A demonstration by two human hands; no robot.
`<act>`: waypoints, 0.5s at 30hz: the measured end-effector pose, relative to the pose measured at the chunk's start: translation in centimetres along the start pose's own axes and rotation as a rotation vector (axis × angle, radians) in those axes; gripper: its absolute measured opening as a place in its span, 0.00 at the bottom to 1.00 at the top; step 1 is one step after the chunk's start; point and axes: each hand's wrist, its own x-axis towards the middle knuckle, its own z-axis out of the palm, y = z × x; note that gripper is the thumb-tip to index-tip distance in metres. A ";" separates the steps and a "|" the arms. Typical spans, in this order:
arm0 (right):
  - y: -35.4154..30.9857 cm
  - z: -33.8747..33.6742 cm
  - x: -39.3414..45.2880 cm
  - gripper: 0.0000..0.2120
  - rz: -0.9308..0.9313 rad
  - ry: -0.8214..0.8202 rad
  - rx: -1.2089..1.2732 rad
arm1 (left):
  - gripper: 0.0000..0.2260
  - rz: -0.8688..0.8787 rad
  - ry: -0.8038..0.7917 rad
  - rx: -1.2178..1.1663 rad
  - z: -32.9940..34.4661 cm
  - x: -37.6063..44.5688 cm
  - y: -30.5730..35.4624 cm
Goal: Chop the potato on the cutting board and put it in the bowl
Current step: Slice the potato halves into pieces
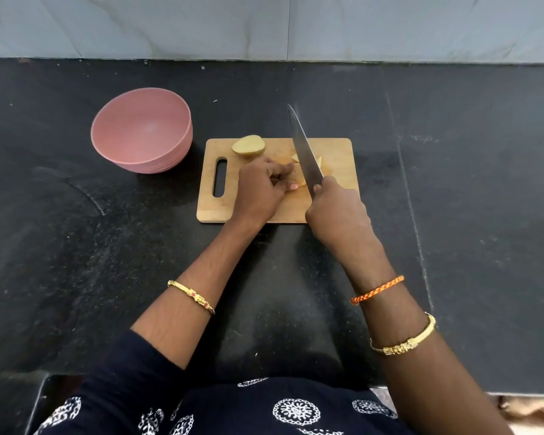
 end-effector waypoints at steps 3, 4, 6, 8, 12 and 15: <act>0.0 0.1 -0.1 0.12 0.011 -0.016 0.017 | 0.16 0.002 0.011 0.004 0.1 -0.1 0.1; 0.0 0.2 -0.2 0.12 0.010 -0.017 0.021 | 0.16 0.001 0.018 -0.001 0.1 -0.2 0.1; 0.1 0.2 -0.3 0.12 0.003 -0.011 0.034 | 0.15 0.000 0.027 -0.013 0.2 -0.3 0.0; 0.2 0.3 -0.5 0.11 0.010 -0.025 0.050 | 0.15 0.004 0.035 -0.015 0.2 -0.4 -0.1; 1.1 1.4 -1.6 0.11 0.076 -0.103 0.025 | 0.14 0.033 0.058 0.014 0.3 -0.3 -0.2; 1.9 2.2 -2.5 0.09 0.080 -0.077 0.013 | 0.12 0.046 0.074 0.020 0.3 -0.3 -0.1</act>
